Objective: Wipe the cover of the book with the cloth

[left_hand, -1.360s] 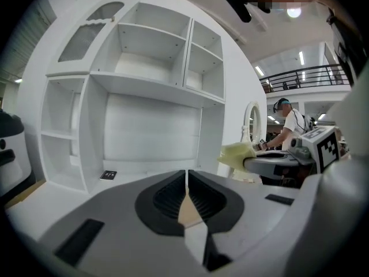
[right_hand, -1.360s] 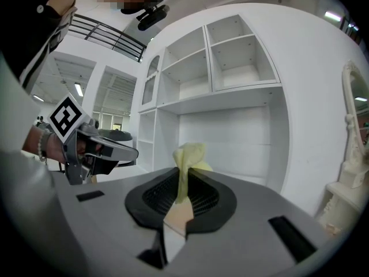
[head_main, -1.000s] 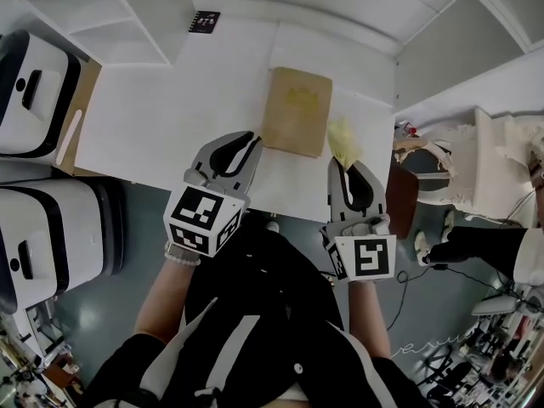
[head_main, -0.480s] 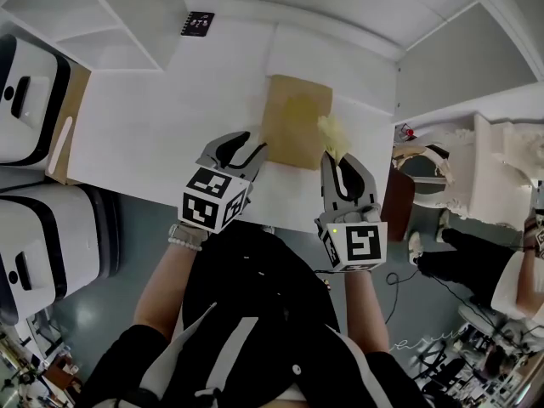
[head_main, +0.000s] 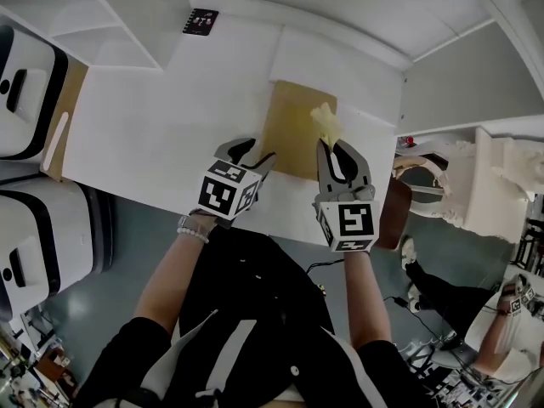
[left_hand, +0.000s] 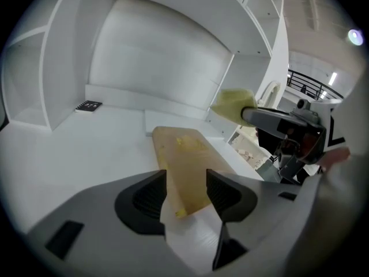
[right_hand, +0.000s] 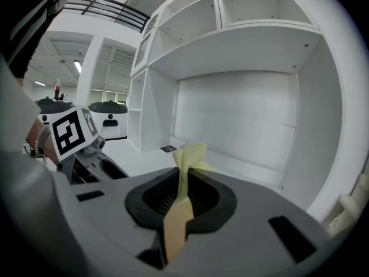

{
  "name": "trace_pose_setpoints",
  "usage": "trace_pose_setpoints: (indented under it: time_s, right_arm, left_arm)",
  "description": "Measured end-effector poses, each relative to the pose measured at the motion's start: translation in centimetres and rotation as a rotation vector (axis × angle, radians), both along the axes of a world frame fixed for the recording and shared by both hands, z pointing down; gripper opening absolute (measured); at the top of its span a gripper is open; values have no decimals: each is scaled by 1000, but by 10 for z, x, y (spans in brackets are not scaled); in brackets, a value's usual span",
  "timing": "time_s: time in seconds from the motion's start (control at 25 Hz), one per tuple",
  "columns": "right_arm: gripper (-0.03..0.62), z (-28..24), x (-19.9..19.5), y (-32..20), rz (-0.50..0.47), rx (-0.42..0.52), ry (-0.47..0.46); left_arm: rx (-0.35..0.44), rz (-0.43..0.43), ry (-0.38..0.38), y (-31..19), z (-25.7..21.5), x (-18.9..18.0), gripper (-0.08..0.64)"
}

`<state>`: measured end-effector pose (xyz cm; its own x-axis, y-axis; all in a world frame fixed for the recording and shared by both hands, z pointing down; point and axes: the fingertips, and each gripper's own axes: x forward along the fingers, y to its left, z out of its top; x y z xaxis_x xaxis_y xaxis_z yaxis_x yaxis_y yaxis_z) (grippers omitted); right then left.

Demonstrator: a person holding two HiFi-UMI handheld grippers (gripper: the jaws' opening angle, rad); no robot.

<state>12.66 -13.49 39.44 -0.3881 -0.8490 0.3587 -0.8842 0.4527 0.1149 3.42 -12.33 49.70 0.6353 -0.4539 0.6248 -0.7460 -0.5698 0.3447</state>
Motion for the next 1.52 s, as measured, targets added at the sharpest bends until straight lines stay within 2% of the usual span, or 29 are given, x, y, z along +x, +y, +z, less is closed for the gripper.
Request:
trace_pose_setpoints:
  time_s: [0.4, 0.72, 0.88, 1.04, 1.52]
  right_arm:
    - [37, 29, -10, -44, -64, -34, 96]
    - [37, 53, -15, -71, -98, -67, 168]
    - [37, 63, -17, -85, -100, -86, 206]
    - [37, 75, -18, -98, -107, -111, 244]
    - [37, 112, -21, -126, -139, -184, 443]
  left_arm:
    - [-170, -22, 36, -3, 38, 5, 210]
    - [-318, -75, 155, -4, 51, 5, 213]
    - [-377, -93, 217, -3, 57, 2, 247]
    - [-390, -81, 235, -4, 59, 2, 259]
    - [-419, -80, 241, -4, 60, 1, 256]
